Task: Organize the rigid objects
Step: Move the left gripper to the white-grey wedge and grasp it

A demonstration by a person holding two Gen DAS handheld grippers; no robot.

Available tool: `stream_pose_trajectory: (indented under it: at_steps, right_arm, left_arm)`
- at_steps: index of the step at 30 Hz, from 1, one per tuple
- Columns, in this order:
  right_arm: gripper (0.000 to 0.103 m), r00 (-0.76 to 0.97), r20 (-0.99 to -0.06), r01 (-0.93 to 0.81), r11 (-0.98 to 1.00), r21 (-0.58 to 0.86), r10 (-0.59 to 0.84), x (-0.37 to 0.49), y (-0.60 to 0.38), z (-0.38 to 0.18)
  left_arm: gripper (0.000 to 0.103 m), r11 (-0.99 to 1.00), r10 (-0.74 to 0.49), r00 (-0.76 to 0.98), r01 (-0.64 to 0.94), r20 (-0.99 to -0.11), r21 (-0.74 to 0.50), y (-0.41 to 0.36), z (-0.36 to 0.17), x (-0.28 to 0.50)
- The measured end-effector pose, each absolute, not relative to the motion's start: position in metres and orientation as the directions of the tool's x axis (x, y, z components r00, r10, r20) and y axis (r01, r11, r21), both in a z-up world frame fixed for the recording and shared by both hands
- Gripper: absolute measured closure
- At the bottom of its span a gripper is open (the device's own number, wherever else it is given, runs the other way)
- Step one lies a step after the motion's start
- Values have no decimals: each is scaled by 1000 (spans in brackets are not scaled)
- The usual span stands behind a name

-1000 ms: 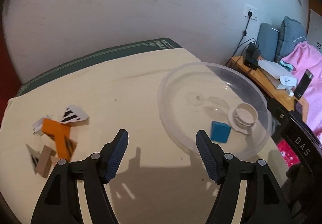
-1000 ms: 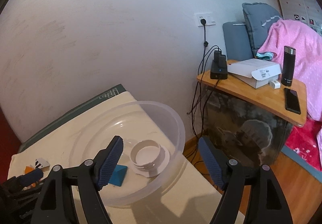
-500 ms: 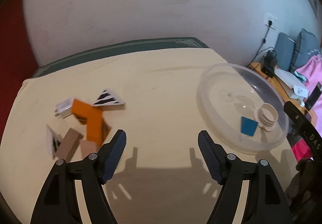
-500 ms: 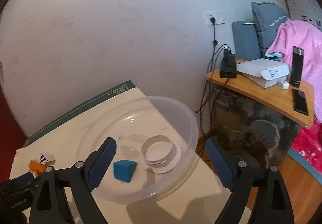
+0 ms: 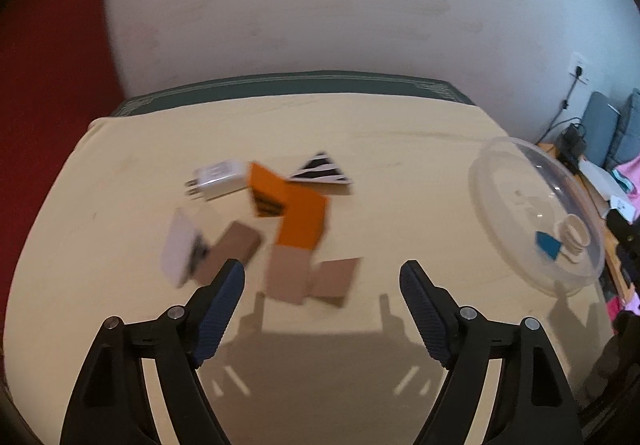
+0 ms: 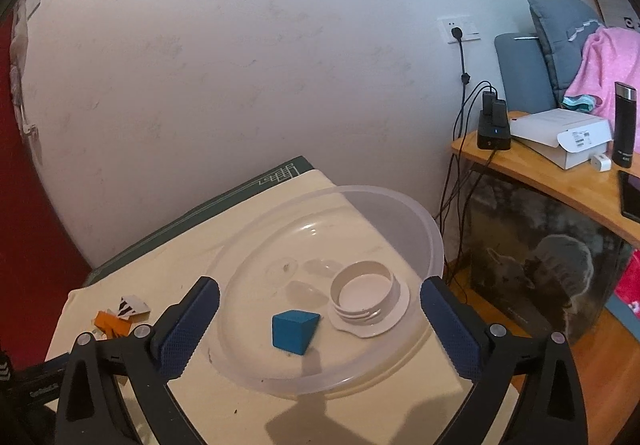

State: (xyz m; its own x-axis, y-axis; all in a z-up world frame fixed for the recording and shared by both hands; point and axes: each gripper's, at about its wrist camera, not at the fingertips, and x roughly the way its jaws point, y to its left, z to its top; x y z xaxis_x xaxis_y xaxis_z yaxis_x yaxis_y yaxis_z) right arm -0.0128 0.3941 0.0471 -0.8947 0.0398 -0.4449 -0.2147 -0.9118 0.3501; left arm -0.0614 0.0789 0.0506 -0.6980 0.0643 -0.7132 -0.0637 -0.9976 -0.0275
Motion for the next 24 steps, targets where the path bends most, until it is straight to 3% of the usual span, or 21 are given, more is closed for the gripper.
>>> stream_pose_trajectory:
  at_steps: [13, 24]
  right_arm:
    - [1, -891, -453, -197, -925, 324, 32, -12, 389, 45]
    - [1, -890, -456, -144, -952, 269, 6, -12, 370, 46]
  left_arm:
    - [22, -995, -90, -695, 88, -713, 40, 6, 38, -60]
    - [22, -994, -98, -685, 98, -722, 42, -9, 30, -73]
